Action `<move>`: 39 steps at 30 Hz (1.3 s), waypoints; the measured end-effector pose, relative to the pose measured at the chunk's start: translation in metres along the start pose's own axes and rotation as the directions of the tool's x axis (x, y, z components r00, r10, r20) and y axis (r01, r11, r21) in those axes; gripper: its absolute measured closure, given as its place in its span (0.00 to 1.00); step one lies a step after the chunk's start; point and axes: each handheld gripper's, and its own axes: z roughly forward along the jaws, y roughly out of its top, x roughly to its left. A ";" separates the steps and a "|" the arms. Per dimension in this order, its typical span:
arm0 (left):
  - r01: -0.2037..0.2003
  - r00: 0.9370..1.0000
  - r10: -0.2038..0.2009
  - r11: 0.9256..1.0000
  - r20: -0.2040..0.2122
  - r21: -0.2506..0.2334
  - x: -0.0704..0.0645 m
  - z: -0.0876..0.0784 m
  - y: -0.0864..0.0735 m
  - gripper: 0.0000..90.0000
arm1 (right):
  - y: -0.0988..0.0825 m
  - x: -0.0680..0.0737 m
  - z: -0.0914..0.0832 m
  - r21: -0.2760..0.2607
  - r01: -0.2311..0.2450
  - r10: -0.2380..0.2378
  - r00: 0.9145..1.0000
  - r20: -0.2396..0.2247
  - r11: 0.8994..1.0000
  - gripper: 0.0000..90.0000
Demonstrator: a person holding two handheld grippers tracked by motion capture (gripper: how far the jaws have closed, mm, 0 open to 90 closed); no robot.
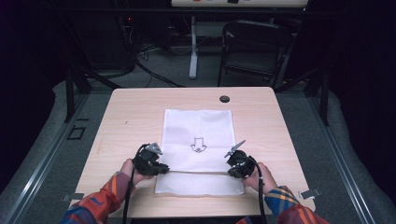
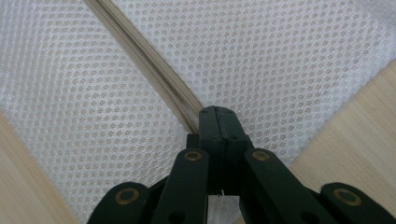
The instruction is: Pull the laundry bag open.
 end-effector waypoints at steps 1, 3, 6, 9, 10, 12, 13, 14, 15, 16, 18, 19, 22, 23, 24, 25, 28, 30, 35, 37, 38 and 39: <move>0.006 1.000 -0.006 1.000 0.001 -0.006 0.001 -0.001 -0.001 0.92 | 0.000 0.000 0.000 0.000 0.000 0.000 1.000 0.000 1.000 1.00; 0.005 1.000 -0.005 1.000 -0.004 -0.005 0.001 -0.002 -0.001 0.92 | 0.001 -0.001 -0.001 0.015 0.011 -0.011 1.000 -0.003 1.000 1.00; 0.009 1.000 -0.009 1.000 -0.008 -0.003 0.002 -0.004 -0.003 0.92 | 0.000 0.000 0.000 0.000 0.000 0.000 1.000 0.000 1.000 1.00; 0.016 1.000 -0.016 1.000 -0.013 -0.004 0.003 -0.006 -0.005 0.92 | 0.000 0.000 0.000 0.000 0.000 0.000 1.000 0.000 1.000 1.00; 0.018 1.000 -0.018 1.000 -0.015 -0.002 0.004 -0.007 -0.006 0.92 | 0.000 0.000 0.000 0.000 0.000 0.000 1.000 0.000 1.000 1.00; 0.026 0.999 -0.026 1.000 -0.022 -0.010 0.004 -0.009 -0.008 0.92 | 0.000 0.000 0.000 0.000 0.000 0.000 1.000 0.000 1.000 1.00; 0.027 0.999 -0.027 1.000 -0.020 -0.010 0.005 -0.010 -0.008 0.92 | 0.001 -0.001 -0.001 0.015 0.013 -0.013 1.000 0.001 1.000 1.00; 0.032 0.999 -0.032 0.999 -0.016 -0.016 0.006 -0.010 -0.009 0.92 | 0.001 -0.001 -0.001 0.015 0.012 -0.012 1.000 0.001 1.000 1.00; 0.032 0.999 -0.033 0.999 -0.023 -0.012 0.005 -0.010 -0.010 0.92 | 0.000 0.000 0.000 0.000 -0.001 0.001 1.000 0.000 1.000 1.00; 0.032 0.999 -0.032 0.999 -0.026 -0.011 0.005 -0.011 -0.010 0.92 | 0.000 0.000 0.000 0.000 -0.001 0.001 1.000 0.001 1.000 1.00; 0.033 0.999 -0.033 0.999 -0.022 -0.008 0.006 -0.011 -0.012 0.92 | 0.000 0.000 0.000 -0.001 -0.001 0.001 1.000 -0.003 1.000 1.00; 0.036 0.999 -0.036 0.999 -0.025 -0.008 0.006 -0.012 -0.012 0.92 | 0.000 0.000 0.000 0.000 -0.001 0.001 1.000 0.000 1.000 1.00; 0.042 0.999 -0.042 0.999 -0.026 -0.003 0.007 -0.014 -0.014 0.92 | 0.000 0.000 0.000 -0.002 -0.001 0.001 1.000 -0.001 1.000 1.00; 0.045 0.999 -0.045 0.999 -0.029 -0.003 0.008 -0.014 -0.016 0.92 | 0.000 0.000 0.000 -0.003 -0.002 0.002 1.000 -0.002 1.000 1.00; 0.056 0.998 -0.056 0.998 -0.028 -0.003 0.008 -0.015 -0.017 0.92 | 0.000 0.000 -0.001 0.009 0.008 -0.008 1.000 0.001 1.000 1.00; 0.059 0.998 -0.059 0.998 -0.025 -0.003 0.009 -0.015 -0.018 0.92 | 0.000 0.000 -0.001 0.009 0.009 -0.009 1.000 0.001 1.000 1.00; 0.046 0.999 -0.046 0.999 -0.027 0.000 0.008 -0.016 -0.018 0.92 | 0.000 0.000 0.000 0.000 0.000 0.000 1.000 -0.001 1.000 1.00; 0.052 0.998 -0.051 0.999 -0.021 0.006 0.008 -0.015 -0.019 0.92 | 0.001 0.000 -0.001 0.019 0.016 -0.016 1.000 0.001 1.000 1.00; 0.046 0.999 -0.046 0.999 -0.015 0.010 0.008 -0.016 -0.019 0.92 | 0.000 0.000 -0.001 0.010 0.008 -0.008 1.000 0.002 1.000 1.00; 0.048 0.999 -0.047 0.999 -0.012 0.012 0.008 -0.016 -0.019 0.92 | 0.000 0.000 -0.001 0.016 0.014 -0.015 1.000 0.010 1.000 1.00; 0.047 0.999 -0.047 0.999 -0.019 0.016 0.008 -0.016 -0.020 0.92 | 0.001 0.000 -0.001 0.017 0.014 -0.014 1.000 0.010 1.000 1.00; 0.054 0.998 -0.054 0.999 -0.015 0.008 0.010 -0.017 -0.021 0.92 | 0.001 0.000 -0.001 0.017 0.014 -0.014 1.000 0.010 1.000 1.00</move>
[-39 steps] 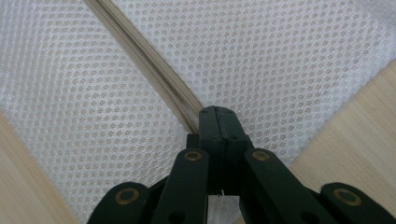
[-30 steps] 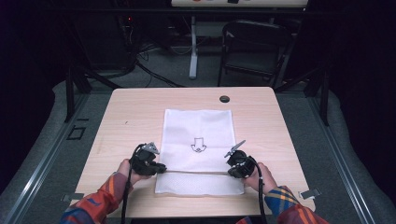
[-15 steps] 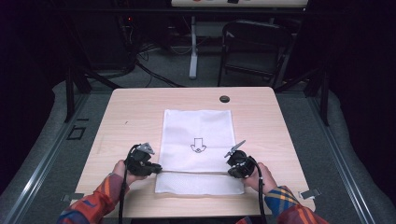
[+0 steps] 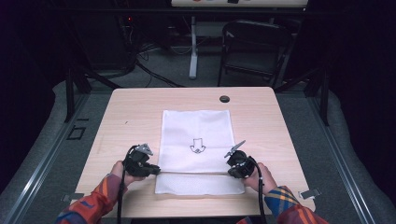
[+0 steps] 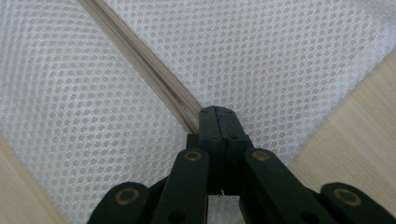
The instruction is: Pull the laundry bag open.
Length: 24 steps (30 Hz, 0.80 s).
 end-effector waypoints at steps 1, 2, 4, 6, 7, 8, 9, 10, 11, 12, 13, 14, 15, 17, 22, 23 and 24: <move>0.002 1.000 -0.002 1.000 0.001 0.000 0.001 -0.001 -0.001 0.92 | 0.000 0.000 0.000 0.001 0.001 -0.001 1.000 0.000 1.000 1.00; 0.001 1.000 -0.001 1.000 -0.006 0.002 0.001 -0.002 -0.001 0.92 | 0.000 0.000 0.000 0.001 0.001 -0.001 1.000 0.001 1.000 1.00; 0.008 1.000 -0.008 1.000 0.003 -0.002 0.002 -0.003 -0.003 0.92 | 0.000 0.001 0.000 0.002 0.005 -0.005 1.000 0.005 1.000 1.00; -0.004 1.000 0.004 1.000 -0.003 0.005 0.001 -0.004 -0.003 0.92 | 0.000 0.001 0.000 0.000 0.001 -0.001 1.000 0.005 1.000 1.00; -0.004 1.000 0.004 1.000 0.002 0.002 0.001 -0.005 -0.004 0.92 | 0.000 0.001 0.000 -0.002 -0.001 0.001 1.000 0.003 1.000 1.00; 0.000 1.000 0.000 1.000 0.005 -0.003 0.001 -0.005 -0.005 0.92 | 0.000 0.001 0.000 -0.002 -0.002 0.002 1.000 0.004 1.000 1.00; -0.004 1.000 0.004 1.000 0.009 0.003 0.001 -0.005 -0.005 0.92 | 0.000 0.001 0.000 -0.002 -0.001 0.001 1.000 0.007 1.000 1.00; -0.005 1.000 0.005 1.000 0.012 0.006 0.000 -0.005 -0.006 0.92 | 0.000 0.001 0.000 0.000 -0.001 0.001 1.000 0.009 1.000 1.00; -0.003 1.000 0.003 1.000 0.014 0.010 0.000 -0.004 -0.006 0.92 | 0.000 0.001 0.000 0.001 0.001 -0.001 1.000 0.009 1.000 1.00; -0.004 1.000 0.004 1.000 0.013 0.017 0.000 -0.003 -0.006 0.92 | 0.000 0.001 0.000 0.001 0.001 -0.001 1.000 0.010 1.000 1.00; -0.006 1.000 0.006 1.000 0.011 0.023 0.000 -0.002 -0.006 0.92 | 0.000 0.002 0.000 -0.006 -0.002 0.002 1.000 0.008 1.000 1.00; -0.005 1.000 0.005 1.000 0.010 0.027 0.000 -0.001 -0.005 0.92 | 0.000 0.001 0.000 -0.001 0.000 0.000 1.000 0.007 1.000 1.00; -0.009 1.000 0.009 1.000 0.004 0.026 0.000 -0.001 -0.005 0.92 | -0.001 0.000 0.000 -0.007 -0.004 0.004 1.000 -0.003 1.000 1.00; -0.005 1.000 0.006 1.000 -0.007 0.019 0.001 -0.001 -0.003 0.92 | -0.001 -0.001 0.000 -0.007 0.010 -0.010 1.000 -0.011 1.000 1.00; -0.013 1.000 0.013 1.000 -0.024 0.007 0.001 -0.002 -0.001 0.90 | 0.000 0.004 0.001 -0.026 0.042 -0.042 0.999 0.010 0.999 0.96; -0.012 1.000 0.012 1.000 -0.027 0.005 0.002 -0.002 -0.001 0.89 | 0.002 0.006 -0.001 -0.033 0.060 -0.059 0.998 0.022 0.998 0.92; -0.009 1.000 0.009 1.000 -0.026 0.002 0.002 -0.003 -0.001 0.86 | 0.003 0.008 -0.003 -0.038 0.071 -0.070 0.997 0.031 0.997 0.89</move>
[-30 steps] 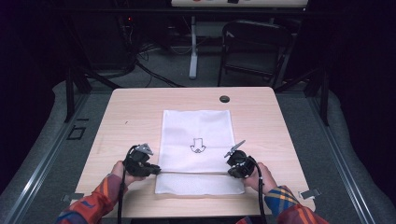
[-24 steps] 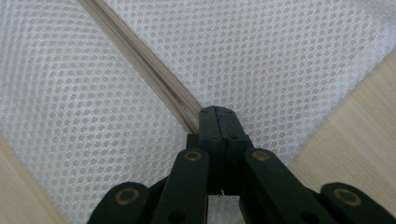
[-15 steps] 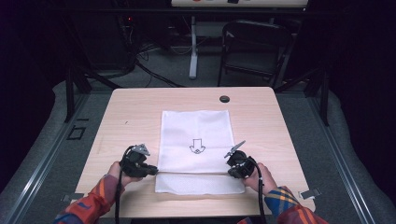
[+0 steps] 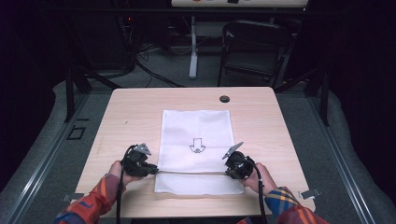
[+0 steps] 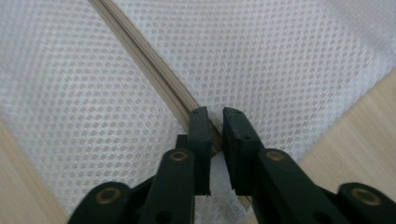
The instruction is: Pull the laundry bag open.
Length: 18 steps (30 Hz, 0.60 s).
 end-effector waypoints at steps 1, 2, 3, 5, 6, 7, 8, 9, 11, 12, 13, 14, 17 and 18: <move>0.008 1.000 -0.008 1.000 0.003 -0.005 0.001 -0.001 0.000 0.79 | 0.001 0.001 -0.001 -0.006 0.007 -0.007 1.000 0.005 1.000 0.87; 0.015 1.000 -0.015 1.000 0.000 -0.008 0.001 -0.002 0.001 0.72 | 0.001 0.003 -0.002 -0.026 0.002 -0.002 1.000 0.010 1.000 0.84; 0.021 1.000 -0.021 1.000 -0.009 -0.009 0.002 -0.004 0.002 0.65 | 0.002 0.003 -0.004 -0.044 0.002 -0.001 1.000 0.012 0.999 0.78; 0.030 0.999 -0.030 0.999 -0.028 -0.015 0.002 -0.006 0.003 0.53 | 0.003 0.002 -0.008 -0.052 -0.003 0.004 1.000 0.020 0.999 0.68; 0.031 0.999 -0.032 0.999 -0.043 -0.019 0.001 -0.008 0.003 0.48 | 0.003 0.002 -0.010 -0.063 -0.010 0.011 1.000 0.017 0.998 0.60; 0.028 0.998 -0.029 0.999 -0.056 -0.025 0.000 -0.009 0.004 0.43 | 0.002 0.001 -0.012 -0.066 -0.014 0.015 1.000 0.015 0.998 0.52; 0.032 0.998 -0.033 0.999 -0.058 -0.028 0.000 -0.010 0.004 0.39 | 0.002 -0.001 -0.015 -0.066 -0.017 0.018 1.000 0.011 0.998 0.46; 0.025 0.998 -0.027 0.999 -0.060 -0.027 0.000 -0.012 0.004 0.36 | 0.001 -0.002 -0.015 -0.082 -0.028 0.029 1.000 0.007 0.996 0.39; 0.029 0.997 -0.032 0.999 -0.075 -0.043 0.000 -0.015 0.004 0.28 | -0.002 -0.006 -0.020 -0.093 -0.048 0.049 0.999 0.012 0.994 0.29; 0.033 0.996 -0.037 0.998 -0.082 -0.045 0.000 -0.017 0.004 0.26 | -0.003 -0.008 -0.023 -0.098 -0.055 0.057 0.998 0.010 0.994 0.25; 0.040 0.995 -0.045 0.998 -0.093 -0.052 0.000 -0.019 0.003 0.23 | -0.005 -0.010 -0.025 -0.099 -0.062 0.064 0.998 0.018 0.993 0.22; 0.047 0.993 -0.052 0.997 -0.103 -0.054 0.001 -0.020 0.002 0.21 | -0.007 -0.012 -0.028 -0.106 -0.071 0.074 0.997 0.022 0.992 0.19; 0.075 0.987 -0.083 0.995 -0.137 -0.063 0.005 -0.024 -0.003 0.17 | -0.016 -0.020 -0.034 -0.105 -0.100 0.104 0.994 0.032 0.989 0.13; 0.090 0.984 -0.099 0.994 -0.149 -0.069 0.008 -0.026 -0.005 0.16 | -0.018 -0.022 -0.035 -0.107 -0.111 0.115 0.993 0.031 0.988 0.10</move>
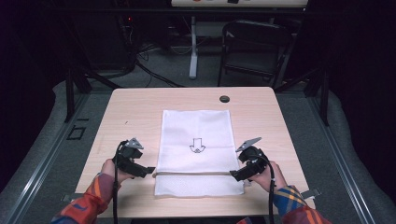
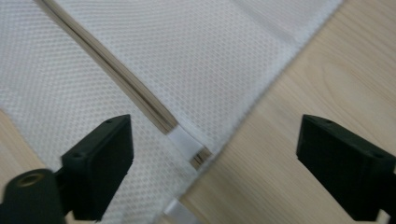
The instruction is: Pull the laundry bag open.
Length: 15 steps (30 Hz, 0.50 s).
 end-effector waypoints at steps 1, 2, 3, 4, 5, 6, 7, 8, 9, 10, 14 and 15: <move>0.017 1.000 -0.017 1.000 -0.009 0.001 0.004 -0.001 -0.002 0.15 | -0.003 -0.005 -0.003 0.016 -0.014 0.014 1.000 0.009 1.000 0.08; 0.018 1.000 -0.018 1.000 -0.016 0.002 0.005 -0.002 -0.003 0.14 | -0.007 -0.010 -0.004 0.010 -0.033 0.033 0.999 0.016 0.999 0.06; 0.032 0.999 -0.031 0.999 -0.034 0.002 0.008 -0.003 -0.005 0.14 | -0.009 -0.012 -0.005 0.011 -0.040 0.040 0.999 0.018 0.999 0.05; 0.039 0.998 -0.039 0.999 -0.041 0.000 0.009 -0.003 -0.006 0.12 | -0.013 -0.017 -0.006 0.014 -0.057 0.057 0.998 0.027 0.998 0.04; 0.045 0.998 -0.045 0.999 -0.047 0.001 0.011 -0.004 -0.007 0.12 | -0.015 -0.020 -0.007 0.012 -0.068 0.068 0.997 0.035 0.998 0.03; 0.045 0.998 -0.045 0.999 -0.051 0.004 0.013 -0.004 -0.008 0.12 | -0.019 -0.024 -0.007 0.008 -0.079 0.079 0.996 0.041 0.997 0.02; 0.053 0.997 -0.052 0.999 -0.053 0.010 0.014 -0.005 -0.008 0.11 | -0.022 -0.027 -0.008 0.010 -0.089 0.088 0.995 0.054 0.996 0.01; 0.053 0.997 -0.052 0.998 -0.060 0.017 0.015 -0.004 -0.009 0.10 | -0.025 -0.031 -0.009 0.013 -0.097 0.096 0.993 0.062 0.995 0.00; 0.055 0.996 -0.054 0.998 -0.065 0.021 0.016 -0.004 -0.009 0.10 | -0.028 -0.034 -0.009 0.014 -0.103 0.101 0.992 0.070 0.995 0.00; 0.058 0.996 -0.057 0.998 -0.067 0.022 0.017 -0.004 -0.009 0.09 | -0.031 -0.037 -0.010 0.012 -0.119 0.117 0.990 0.079 0.993 0.00; 0.077 0.994 -0.074 0.996 -0.080 0.035 0.023 0.000 -0.011 0.07 | -0.040 -0.050 -0.008 0.015 -0.152 0.149 0.983 0.106 0.988 0.00; 0.082 0.993 -0.078 0.996 -0.092 0.044 0.025 0.002 -0.012 0.06 | -0.042 -0.051 -0.007 0.017 -0.159 0.156 0.980 0.121 0.987 0.00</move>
